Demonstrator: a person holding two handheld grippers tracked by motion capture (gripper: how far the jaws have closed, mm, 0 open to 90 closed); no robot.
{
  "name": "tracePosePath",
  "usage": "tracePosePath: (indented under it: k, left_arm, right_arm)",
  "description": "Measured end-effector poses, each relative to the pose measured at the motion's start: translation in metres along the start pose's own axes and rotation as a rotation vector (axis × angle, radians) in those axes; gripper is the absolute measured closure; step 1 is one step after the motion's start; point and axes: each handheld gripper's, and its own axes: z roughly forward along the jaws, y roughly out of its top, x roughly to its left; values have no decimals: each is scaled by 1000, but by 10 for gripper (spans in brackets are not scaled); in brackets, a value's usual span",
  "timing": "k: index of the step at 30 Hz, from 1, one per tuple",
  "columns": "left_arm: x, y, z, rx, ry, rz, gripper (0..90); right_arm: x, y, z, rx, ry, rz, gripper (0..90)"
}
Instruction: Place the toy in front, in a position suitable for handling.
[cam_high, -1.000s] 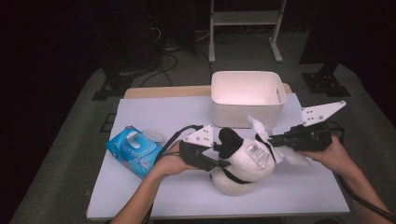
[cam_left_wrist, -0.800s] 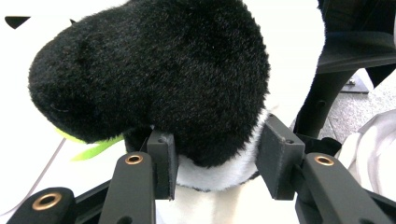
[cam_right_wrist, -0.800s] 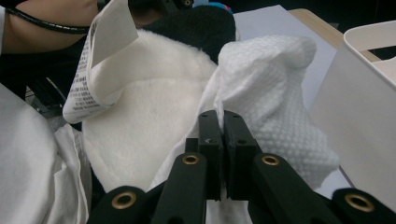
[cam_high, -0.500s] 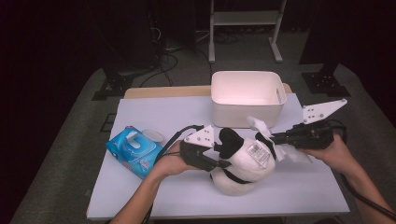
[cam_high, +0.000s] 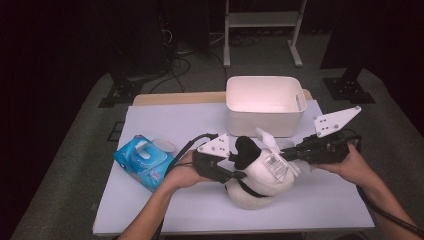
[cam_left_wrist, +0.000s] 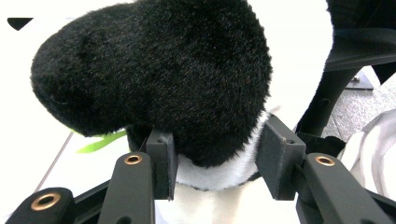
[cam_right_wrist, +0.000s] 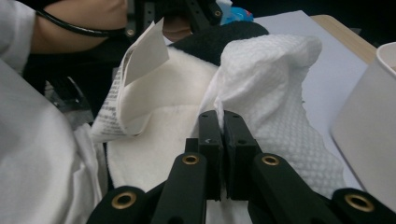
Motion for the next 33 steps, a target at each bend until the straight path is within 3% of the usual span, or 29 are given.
tracePosePath:
  k: [6, 10, 18, 24, 33]
  left_arm:
    - [0, 7, 5, 15, 0, 12, 533]
    - [0, 5, 4, 12, -2, 8, 532]
    - [1, 1, 1, 0, 2, 1, 532]
    - [3, 1, 2, -8, 3, -15, 532]
    - [2, 12, 8, 24, 3, 15, 531]
  right_arm:
    - [7, 16, 7, -23, 48, -37, 864]
    - [12, 27, 14, 6, 53, -74, 864]
    - [12, 15, 5, 21, 40, -44, 865]
    - [11, -4, -7, 45, 23, -1, 864]
    - [15, 14, -4, 35, 30, -44, 864]
